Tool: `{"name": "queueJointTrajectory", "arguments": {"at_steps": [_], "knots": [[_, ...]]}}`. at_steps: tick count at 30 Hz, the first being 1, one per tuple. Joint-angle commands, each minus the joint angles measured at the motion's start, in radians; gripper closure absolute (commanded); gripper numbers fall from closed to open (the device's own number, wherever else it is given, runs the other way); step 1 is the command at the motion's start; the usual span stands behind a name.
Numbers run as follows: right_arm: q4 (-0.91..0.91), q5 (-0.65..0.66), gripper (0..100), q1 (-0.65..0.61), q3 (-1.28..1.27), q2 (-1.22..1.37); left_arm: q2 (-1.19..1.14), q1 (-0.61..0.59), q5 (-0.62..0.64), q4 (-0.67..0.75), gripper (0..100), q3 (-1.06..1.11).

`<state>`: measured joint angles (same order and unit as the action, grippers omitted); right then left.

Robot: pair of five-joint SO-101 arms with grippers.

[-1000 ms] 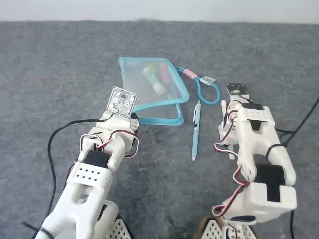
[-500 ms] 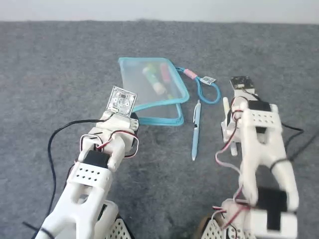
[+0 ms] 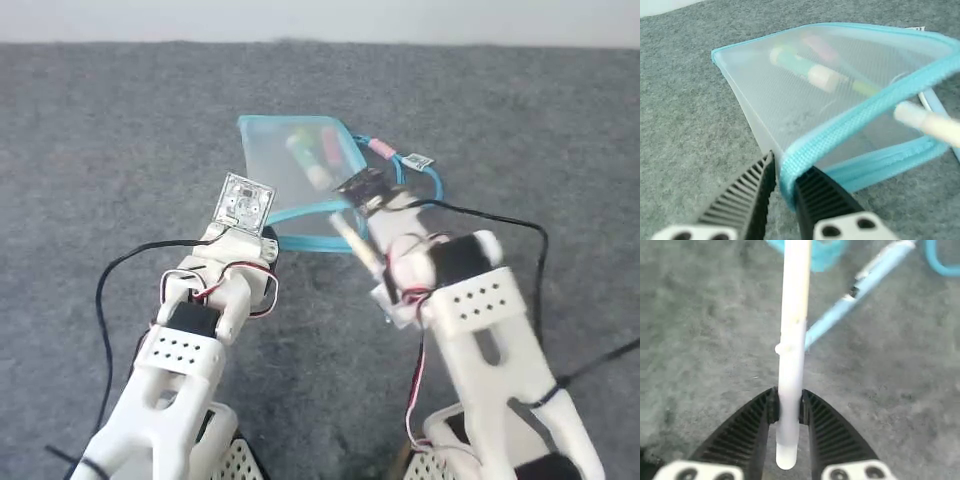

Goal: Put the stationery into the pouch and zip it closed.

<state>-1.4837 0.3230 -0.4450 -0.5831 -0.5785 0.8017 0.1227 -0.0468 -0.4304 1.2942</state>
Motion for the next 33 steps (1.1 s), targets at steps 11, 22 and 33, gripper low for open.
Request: {"name": "queueJointTrajectory", "arguments": {"at_steps": [11,22,33], "knots": [[-0.054,-0.044,99.1,-0.031,0.482,0.440,0.005,0.015,-0.005,0.034,99,-0.005],[-0.162,-0.132,99.0,-0.193,1.056,0.943,-0.002,0.009,-0.006,0.035,99,-0.005],[-0.265,-0.133,83.4,-0.216,1.318,1.106,0.005,0.008,-0.008,0.034,99,-0.002]]}}
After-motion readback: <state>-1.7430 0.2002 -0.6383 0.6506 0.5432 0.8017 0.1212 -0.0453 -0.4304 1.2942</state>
